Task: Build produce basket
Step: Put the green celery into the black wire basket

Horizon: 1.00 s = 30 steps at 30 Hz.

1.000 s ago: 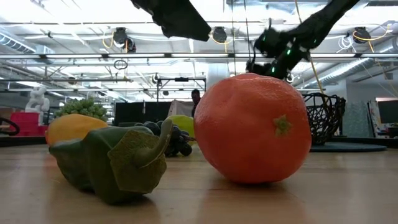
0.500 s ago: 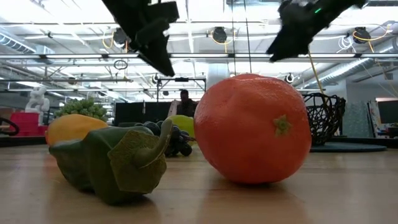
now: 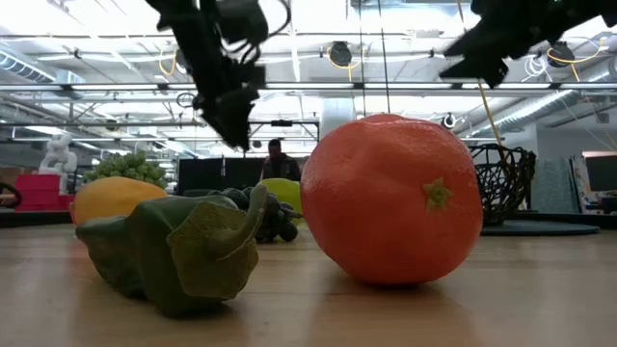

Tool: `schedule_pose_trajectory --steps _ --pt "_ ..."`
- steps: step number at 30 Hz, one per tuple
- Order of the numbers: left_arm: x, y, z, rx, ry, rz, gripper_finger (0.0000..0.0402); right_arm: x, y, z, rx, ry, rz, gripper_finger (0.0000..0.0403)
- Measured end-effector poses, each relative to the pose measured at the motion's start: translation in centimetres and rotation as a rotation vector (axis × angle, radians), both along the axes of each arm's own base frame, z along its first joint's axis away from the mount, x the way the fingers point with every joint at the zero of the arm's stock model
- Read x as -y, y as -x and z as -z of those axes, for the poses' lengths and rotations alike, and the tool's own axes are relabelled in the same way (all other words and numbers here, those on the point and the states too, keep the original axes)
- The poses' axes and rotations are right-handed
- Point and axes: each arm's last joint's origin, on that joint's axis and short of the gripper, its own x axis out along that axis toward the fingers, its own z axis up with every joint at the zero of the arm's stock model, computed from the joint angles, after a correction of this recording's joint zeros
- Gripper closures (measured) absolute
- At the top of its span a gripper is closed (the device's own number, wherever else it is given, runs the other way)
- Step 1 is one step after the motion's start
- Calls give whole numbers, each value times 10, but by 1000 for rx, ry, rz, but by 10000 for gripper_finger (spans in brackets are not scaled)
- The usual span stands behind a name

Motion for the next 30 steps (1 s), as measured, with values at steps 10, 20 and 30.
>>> schedule_pose_trajectory --steps 10,20,30 --pt "-48 8 30 -122 78 -82 25 0 -4 -1 7 29 -11 179" --pt "-64 5 65 -237 93 -133 21 0 -9 1 -1 28 -11 179" --pt "-76 3 88 -298 103 -145 35 0 -10 1 -1 39 -13 179"
